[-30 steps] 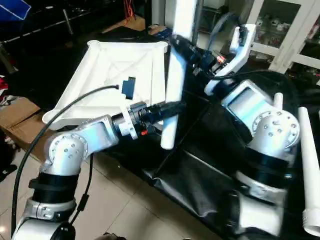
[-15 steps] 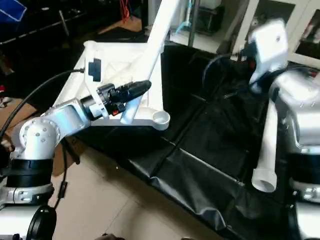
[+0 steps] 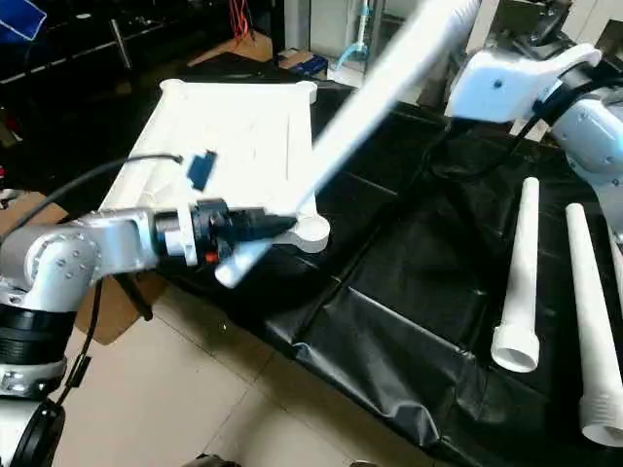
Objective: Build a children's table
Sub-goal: Insert table leg to table base
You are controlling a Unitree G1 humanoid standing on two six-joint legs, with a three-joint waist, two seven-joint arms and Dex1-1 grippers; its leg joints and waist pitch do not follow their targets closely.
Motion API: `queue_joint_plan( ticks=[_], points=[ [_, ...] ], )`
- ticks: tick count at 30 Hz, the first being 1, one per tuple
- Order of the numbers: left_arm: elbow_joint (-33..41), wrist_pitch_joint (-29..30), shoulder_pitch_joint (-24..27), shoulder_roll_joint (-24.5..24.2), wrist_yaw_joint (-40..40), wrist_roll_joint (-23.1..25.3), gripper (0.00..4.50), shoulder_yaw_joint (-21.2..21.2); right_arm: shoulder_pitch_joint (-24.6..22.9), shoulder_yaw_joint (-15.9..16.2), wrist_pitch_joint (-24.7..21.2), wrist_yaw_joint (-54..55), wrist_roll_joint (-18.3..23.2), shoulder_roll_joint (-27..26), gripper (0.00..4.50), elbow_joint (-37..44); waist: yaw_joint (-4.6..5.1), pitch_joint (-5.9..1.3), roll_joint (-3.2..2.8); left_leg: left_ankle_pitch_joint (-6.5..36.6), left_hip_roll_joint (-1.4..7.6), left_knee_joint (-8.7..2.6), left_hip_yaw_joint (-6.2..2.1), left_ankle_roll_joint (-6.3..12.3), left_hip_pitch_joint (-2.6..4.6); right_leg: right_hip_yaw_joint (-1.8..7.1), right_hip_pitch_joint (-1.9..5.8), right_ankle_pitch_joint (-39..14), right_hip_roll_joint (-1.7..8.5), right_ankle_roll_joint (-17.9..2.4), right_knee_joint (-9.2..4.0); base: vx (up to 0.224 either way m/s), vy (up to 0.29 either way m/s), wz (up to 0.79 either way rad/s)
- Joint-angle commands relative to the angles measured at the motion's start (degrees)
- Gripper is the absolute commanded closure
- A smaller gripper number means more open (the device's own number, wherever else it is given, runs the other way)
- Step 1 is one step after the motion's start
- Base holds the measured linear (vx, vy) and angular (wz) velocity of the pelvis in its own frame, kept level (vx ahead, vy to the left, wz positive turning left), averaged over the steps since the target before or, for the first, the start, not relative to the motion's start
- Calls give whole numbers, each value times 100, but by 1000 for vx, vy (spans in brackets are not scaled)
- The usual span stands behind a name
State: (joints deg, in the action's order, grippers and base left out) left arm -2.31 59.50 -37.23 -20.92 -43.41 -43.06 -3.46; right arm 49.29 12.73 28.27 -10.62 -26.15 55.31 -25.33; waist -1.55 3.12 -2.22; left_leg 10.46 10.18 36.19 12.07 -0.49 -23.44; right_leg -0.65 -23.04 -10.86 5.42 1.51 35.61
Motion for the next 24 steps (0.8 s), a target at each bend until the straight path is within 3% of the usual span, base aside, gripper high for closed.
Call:
queue_joint_plan(
  ticks=[1,4,8,9,13,18,19,24],
  points=[
    [134,5,-59,-104,-119,85,303,-71,137,143,470,69,-205,30,0,-214,53,-423,146,828,167,-316,-93,423,197,53,236,-518,100,-1509,-332,0,0,0],
    [121,-5,-153,-226,-391,125,303,-215,346,519,1030,117,-619,-6,0,-866,114,-404,145,1204,154,-304,-92,293,218,36,188,-955,84,-1482,-361,0,0,0],
    [138,-76,-211,-339,-575,165,303,-334,466,666,1321,267,-878,-40,0,-1234,194,-395,151,1388,147,-316,-105,189,196,38,199,-1066,77,-1379,-365,0,0,0],
    [135,-137,-242,-412,-672,227,303,-426,529,743,1409,314,-1056,-35,0,-1382,209,-403,176,1344,144,-313,-112,205,177,40,211,-997,81,-1379,-357,0,0,0],
    [41,-280,-289,-537,-801,411,303,-538,668,825,1572,391,-1271,-2,0,-1682,290,-416,181,1197,132,-287,-107,338,152,42,225,-758,78,-1466,-334,0,0,0],
    [-373,-621,-401,-625,-755,778,303,-562,727,832,1748,454,-1315,76,0,-1879,301,-425,178,1069,137,-267,-102,482,146,45,242,-519,85,-1604,-314,0,0,0],
    [-491,-711,-434,-663,-800,846,303,-570,743,831,1795,507,-1352,100,0,-1936,306,-421,155,1085,133,-267,-95,498,158,42,224,-497,72,-1650,-328,0,0,0],
    [-610,-838,-492,-723,-1004,979,303,-644,834,848,1980,643,-1486,116,0,-2171,306,-423,159,1102,148,-267,-98,502,162,40,236,-450,84,-1713,-310,0,0,0]
  ],
)
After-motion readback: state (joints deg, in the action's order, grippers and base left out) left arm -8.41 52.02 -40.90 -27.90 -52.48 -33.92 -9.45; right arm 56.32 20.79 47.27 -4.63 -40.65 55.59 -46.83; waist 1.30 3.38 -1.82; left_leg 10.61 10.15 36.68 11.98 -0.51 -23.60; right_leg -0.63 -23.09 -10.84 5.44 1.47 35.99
